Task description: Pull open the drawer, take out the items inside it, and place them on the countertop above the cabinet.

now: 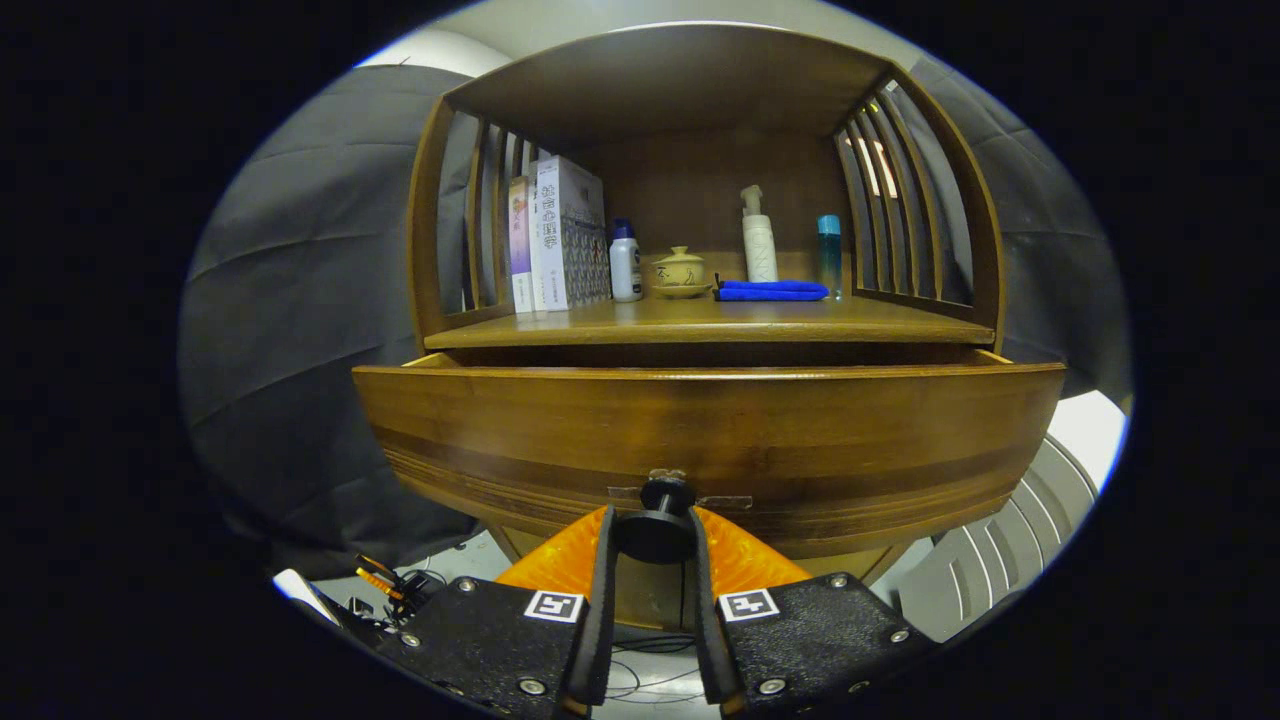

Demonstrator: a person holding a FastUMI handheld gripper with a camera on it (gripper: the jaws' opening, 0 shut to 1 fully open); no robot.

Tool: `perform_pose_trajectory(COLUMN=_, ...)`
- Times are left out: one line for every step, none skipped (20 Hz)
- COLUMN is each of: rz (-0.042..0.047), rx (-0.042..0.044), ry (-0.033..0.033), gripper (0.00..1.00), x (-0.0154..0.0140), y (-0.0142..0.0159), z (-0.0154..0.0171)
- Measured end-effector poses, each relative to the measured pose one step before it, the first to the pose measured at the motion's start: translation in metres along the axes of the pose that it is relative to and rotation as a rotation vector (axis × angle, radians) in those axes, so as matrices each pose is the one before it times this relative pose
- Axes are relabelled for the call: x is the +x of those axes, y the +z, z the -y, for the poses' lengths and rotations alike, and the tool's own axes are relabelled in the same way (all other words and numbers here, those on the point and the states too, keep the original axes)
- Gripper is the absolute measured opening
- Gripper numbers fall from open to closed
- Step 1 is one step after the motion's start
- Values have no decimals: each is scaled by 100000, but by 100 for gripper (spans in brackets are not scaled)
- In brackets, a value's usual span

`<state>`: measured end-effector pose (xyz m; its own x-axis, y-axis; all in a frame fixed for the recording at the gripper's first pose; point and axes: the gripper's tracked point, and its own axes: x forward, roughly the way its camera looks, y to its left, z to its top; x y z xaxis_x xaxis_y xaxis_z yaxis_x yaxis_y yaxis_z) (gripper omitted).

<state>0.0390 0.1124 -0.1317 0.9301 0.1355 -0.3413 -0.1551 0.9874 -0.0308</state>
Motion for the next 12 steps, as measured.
perform_pose_trajectory(rz=-331, rx=2109, ry=177, gripper=36, x=-660, y=-295, z=-214)
perform_pose_trajectory(rz=-197, rx=155, ry=271, gripper=35, x=-663, y=-113, z=-166)
perform_pose_trajectory(rz=186, rx=-788, ry=215, gripper=35, x=-627, y=-157, z=-111)
perform_pose_trajectory(rz=94, rx=-860, ry=226, gripper=35, x=-508, y=-155, z=-69)
perform_pose_trajectory(rz=267, rx=-676, ry=157, gripper=35, x=-574, y=-234, z=-55)
perform_pose_trajectory(rz=-361, rx=68, ry=565, gripper=35, x=-597, y=-244, z=-88)
perform_pose_trajectory(rz=-480, rx=-378, ry=905, gripper=36, x=-473, y=-323, z=-309)
perform_pose_trajectory(rz=-478, rx=-608, ry=636, gripper=35, x=-563, y=-284, z=-230)
perform_pose_trajectory(rz=-939, rx=-740, ry=504, gripper=35, x=-484, y=-461, z=-215)
perform_pose_trajectory(rz=42, rx=-667, ry=948, gripper=35, x=-588, y=-218, z=-269)
perform_pose_trajectory(rz=-152, rx=-739, ry=897, gripper=35, x=-76, y=-260, z=-366)
perform_pose_trajectory(rz=329, rx=107, ry=710, gripper=35, x=-372, y=-61, z=-178)
